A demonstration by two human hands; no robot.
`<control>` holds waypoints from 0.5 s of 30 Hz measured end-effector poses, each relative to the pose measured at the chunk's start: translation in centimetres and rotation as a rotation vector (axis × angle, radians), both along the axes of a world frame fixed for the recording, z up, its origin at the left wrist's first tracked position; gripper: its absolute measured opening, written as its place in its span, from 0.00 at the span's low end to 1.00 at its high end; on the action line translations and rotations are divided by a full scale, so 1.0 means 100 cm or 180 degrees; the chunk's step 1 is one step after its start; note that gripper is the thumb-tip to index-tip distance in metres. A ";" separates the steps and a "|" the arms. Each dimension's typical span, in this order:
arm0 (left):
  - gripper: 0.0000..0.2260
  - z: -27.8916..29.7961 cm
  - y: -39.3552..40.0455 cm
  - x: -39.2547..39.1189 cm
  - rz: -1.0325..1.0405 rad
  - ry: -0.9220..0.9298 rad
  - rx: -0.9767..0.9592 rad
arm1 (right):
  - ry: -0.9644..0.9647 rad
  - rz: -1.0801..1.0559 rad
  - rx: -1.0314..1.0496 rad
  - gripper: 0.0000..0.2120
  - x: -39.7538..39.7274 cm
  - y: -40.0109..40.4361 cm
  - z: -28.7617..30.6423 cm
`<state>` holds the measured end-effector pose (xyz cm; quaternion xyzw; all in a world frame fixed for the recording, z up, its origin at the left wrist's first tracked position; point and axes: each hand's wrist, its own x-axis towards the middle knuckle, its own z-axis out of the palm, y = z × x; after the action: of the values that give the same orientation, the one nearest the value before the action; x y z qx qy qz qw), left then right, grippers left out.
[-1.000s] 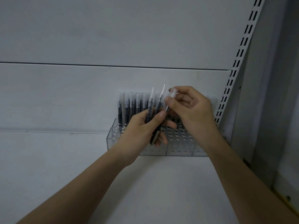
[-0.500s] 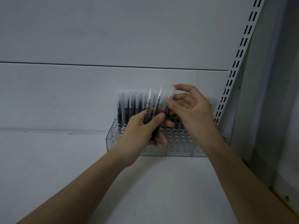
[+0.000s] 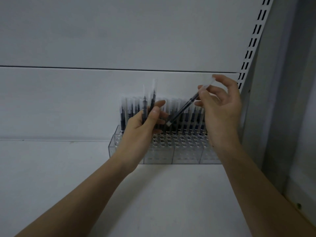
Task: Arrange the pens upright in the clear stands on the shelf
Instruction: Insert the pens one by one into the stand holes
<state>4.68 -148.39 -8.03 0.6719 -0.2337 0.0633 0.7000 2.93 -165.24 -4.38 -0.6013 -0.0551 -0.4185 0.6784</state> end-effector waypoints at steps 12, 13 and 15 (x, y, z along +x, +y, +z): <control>0.13 0.005 0.001 -0.006 -0.0544 0.0379 -0.0377 | 0.0010 -0.0370 -0.1139 0.18 0.011 -0.006 -0.015; 0.13 0.005 0.001 -0.006 -0.0553 0.0386 -0.0410 | 0.0017 -0.0360 -0.1148 0.18 0.011 -0.007 -0.016; 0.11 0.005 0.002 -0.005 -0.0554 0.0409 -0.0479 | 0.0053 -0.0325 -0.1173 0.17 0.013 -0.007 -0.018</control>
<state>4.20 -148.20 -7.57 0.5973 -0.2404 -0.0235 0.7648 4.24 -165.97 -6.15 -0.7209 -0.0947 -0.4301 0.5351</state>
